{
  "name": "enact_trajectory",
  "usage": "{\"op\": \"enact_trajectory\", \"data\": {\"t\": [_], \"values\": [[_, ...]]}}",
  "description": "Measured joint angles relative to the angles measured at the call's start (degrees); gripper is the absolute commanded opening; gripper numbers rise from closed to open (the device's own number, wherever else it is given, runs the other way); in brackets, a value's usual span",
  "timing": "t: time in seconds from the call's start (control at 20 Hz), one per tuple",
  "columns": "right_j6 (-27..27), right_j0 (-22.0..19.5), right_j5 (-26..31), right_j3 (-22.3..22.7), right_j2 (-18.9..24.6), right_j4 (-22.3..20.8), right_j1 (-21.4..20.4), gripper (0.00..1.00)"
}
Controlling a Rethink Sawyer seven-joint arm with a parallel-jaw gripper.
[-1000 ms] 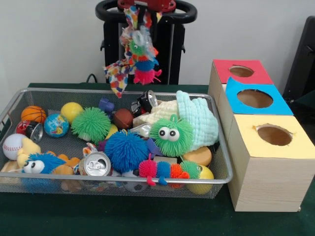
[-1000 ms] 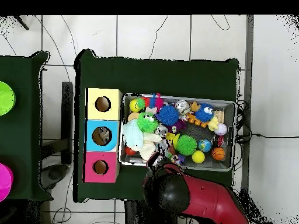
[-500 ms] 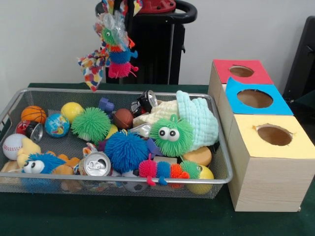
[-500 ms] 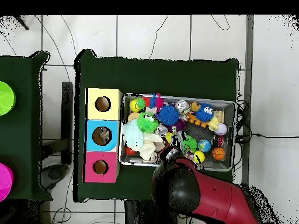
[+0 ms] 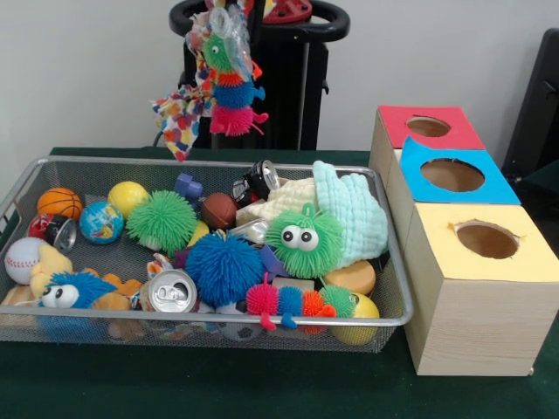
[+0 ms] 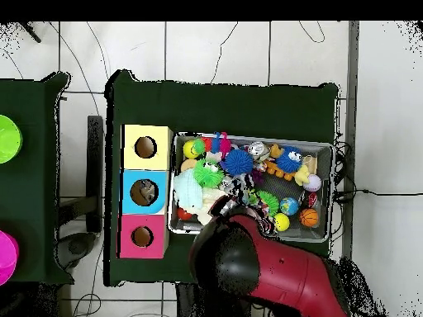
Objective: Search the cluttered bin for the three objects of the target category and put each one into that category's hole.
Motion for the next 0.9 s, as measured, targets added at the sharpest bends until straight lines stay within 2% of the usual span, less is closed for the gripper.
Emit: {"op": "enact_trajectory", "data": {"t": [0.2,0.4,0.6,0.9], "values": [[0.0,1.6,0.0,-0.2,-0.6,1.6,1.0,0.00],[0.0,1.5,0.0,-0.3,-0.7,2.8,1.9,0.00],[0.0,0.1,-1.5,-0.3,-0.7,3.9,4.0,0.00],[0.0,-3.1,-7.2,-0.3,-0.6,4.5,7.4,0.00]]}}
